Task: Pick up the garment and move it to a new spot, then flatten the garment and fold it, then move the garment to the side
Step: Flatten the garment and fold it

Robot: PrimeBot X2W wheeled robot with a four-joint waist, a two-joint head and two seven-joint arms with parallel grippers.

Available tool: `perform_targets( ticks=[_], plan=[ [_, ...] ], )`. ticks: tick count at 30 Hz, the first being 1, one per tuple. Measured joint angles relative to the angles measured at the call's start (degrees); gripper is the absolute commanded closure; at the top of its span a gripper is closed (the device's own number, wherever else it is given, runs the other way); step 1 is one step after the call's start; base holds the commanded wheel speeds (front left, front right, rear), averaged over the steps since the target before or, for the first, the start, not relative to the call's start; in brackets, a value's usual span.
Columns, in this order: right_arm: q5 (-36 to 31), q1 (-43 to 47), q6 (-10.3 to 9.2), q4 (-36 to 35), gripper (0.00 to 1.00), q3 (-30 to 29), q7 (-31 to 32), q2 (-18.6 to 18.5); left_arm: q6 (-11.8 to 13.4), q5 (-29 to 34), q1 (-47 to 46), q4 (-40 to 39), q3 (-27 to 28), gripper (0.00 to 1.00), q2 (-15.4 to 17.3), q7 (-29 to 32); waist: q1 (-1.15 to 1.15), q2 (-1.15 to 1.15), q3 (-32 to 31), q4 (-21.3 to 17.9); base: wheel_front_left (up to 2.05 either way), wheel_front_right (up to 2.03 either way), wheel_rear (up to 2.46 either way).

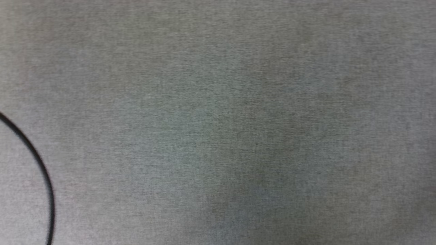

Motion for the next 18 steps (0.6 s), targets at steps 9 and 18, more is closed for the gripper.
perform_targets(
  ticks=[9, 18],
  plan=[
    [0.7, 11.2, -0.03, 7.7, 1.00, 6.0, -6.4, 1.0, -3.6, 0.0, 17.8, -0.4, 0.6, 1.00, -5.2, -0.9, -0.01, 0.00, -2.5, 1.8, 0.00, 0.00, 0.00],
    [5.6, 29.7, -0.04, 9.0, 1.00, 13.0, -9.6, 0.2, -4.9, 2.1, 47.5, -8.2, 1.6, 1.00, -9.8, -1.0, -0.02, 0.00, -10.6, 2.7, 0.00, 0.00, 0.00]
  ],
)
